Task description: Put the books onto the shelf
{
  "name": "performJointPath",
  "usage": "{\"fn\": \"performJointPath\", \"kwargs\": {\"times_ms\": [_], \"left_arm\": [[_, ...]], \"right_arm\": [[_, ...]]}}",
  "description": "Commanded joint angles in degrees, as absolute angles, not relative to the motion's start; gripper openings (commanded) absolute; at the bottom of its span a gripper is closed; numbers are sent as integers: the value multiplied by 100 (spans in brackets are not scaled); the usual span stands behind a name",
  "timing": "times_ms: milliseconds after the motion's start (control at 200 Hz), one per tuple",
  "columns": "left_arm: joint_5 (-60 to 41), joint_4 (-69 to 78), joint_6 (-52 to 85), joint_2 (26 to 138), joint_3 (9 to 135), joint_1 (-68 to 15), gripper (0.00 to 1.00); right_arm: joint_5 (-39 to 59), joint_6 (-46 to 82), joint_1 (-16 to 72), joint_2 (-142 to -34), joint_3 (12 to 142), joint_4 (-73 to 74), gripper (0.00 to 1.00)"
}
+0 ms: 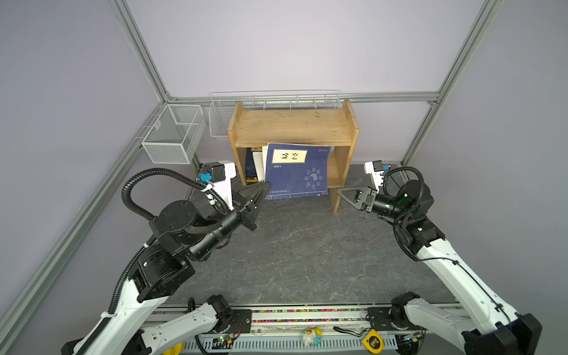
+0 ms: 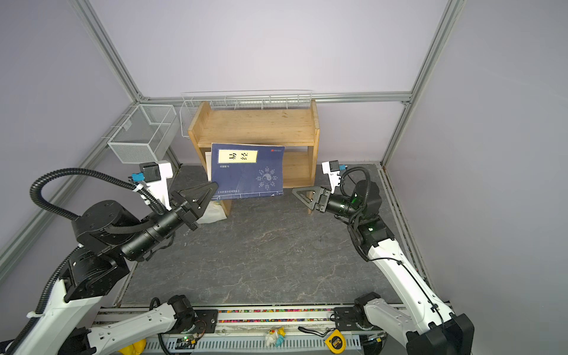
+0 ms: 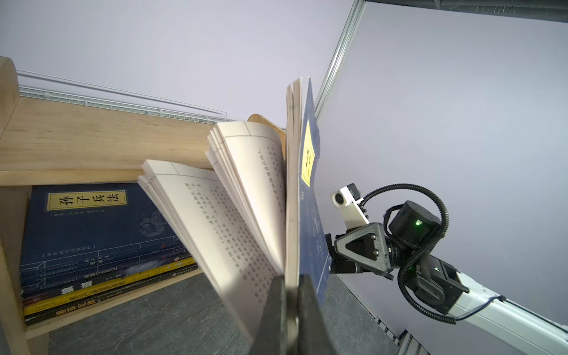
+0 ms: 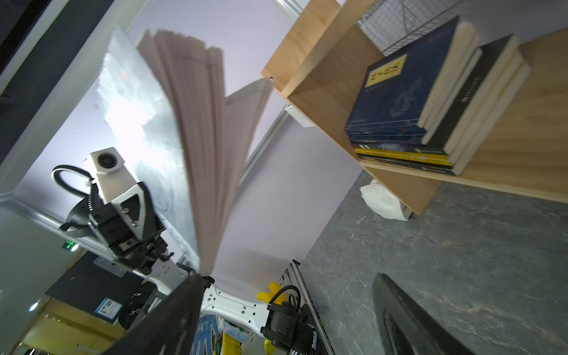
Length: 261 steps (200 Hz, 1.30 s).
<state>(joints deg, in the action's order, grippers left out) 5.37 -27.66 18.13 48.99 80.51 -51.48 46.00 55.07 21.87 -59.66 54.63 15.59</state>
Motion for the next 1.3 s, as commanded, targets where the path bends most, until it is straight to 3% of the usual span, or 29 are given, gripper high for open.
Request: {"fn": "performJointPath", "kwargs": {"times_ms": [0,405,720,890,1060,1115,1165,1205,1300], "left_arm": [[416,-2420,1679,4883,8092,-5128,0],[105,-2178,1748,4881,8016,-5133,0],[425,-2024,1706,4949,7705,-5117,0],[681,-2022,1621,4983,7655,-5107,0],[962,-2072,1616,5053,7641,-5087,0],[1119,-2125,1612,5055,7629,-5088,18],[1311,-2140,1617,5028,7566,-5075,51],[1546,-2190,1651,5011,7510,-5079,70],[2001,-2466,1777,4911,7365,-5054,87]], "right_arm": [[4790,5897,2383,-6073,5467,2650,89],[4851,6301,2875,-6864,5850,3341,100],[4902,6577,2986,-7055,5970,3806,41],[4882,6639,2982,-6997,5907,3880,23],[4725,6300,2978,-6820,5905,3306,14],[4623,6077,2966,-6707,5919,2956,12],[4493,5821,2945,-6586,5953,2532,12],[4372,5574,2927,-6467,5997,2138,11],[4021,4997,2900,-6175,6088,1167,8]]}}
